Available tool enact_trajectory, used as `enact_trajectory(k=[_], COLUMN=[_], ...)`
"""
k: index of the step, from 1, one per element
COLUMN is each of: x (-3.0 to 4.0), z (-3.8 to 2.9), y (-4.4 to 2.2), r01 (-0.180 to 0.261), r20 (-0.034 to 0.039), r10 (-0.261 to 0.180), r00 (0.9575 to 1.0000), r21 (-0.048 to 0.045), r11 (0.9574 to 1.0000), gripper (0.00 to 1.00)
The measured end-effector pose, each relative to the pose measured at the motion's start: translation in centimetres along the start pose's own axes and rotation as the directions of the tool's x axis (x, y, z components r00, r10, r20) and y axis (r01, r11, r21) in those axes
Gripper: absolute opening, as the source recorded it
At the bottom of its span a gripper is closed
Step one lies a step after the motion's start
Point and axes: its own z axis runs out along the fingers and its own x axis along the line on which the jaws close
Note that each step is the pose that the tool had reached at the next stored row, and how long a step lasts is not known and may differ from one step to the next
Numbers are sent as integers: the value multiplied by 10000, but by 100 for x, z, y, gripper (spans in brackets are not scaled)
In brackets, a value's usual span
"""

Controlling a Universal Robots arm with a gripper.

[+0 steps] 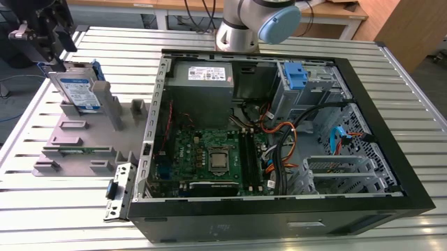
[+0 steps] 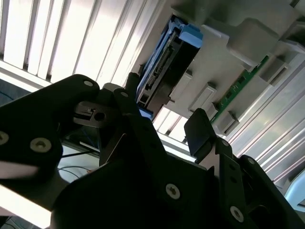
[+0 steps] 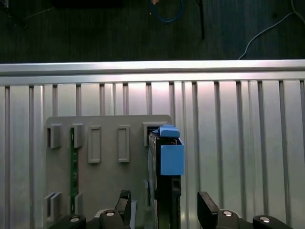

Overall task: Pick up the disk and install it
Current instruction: 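Pick up the disk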

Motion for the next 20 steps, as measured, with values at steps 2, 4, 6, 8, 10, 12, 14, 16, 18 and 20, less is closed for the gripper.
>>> enact_trajectory(k=[2, 4, 6, 8, 10, 12, 14, 16, 18, 20], x=[2, 4, 5, 6, 6, 9, 10, 11, 13, 14], z=[32, 66, 96, 110, 131, 154, 167, 185, 213, 231], y=[-1, -2, -2, -2, 5, 25, 39, 46, 48, 47], r01=[2, 3, 4, 5, 4, 7, 9, 11, 11, 11], r20=[1, 3, 4, 0, 0, 1, 3, 4, 4, 4], r10=[-2, -3, -4, -5, -4, -7, -9, -11, -11, -11], r00=[10000, 10000, 10000, 10000, 10000, 10000, 10000, 10000, 10000, 10000], r21=[25, 51, 74, 82, 102, 144, 169, 187, 197, 200], r11=[10000, 10000, 10000, 10000, 9999, 9999, 9999, 9998, 9998, 9998], gripper=[65, 65, 65, 65, 65, 65, 65, 65, 65, 65])
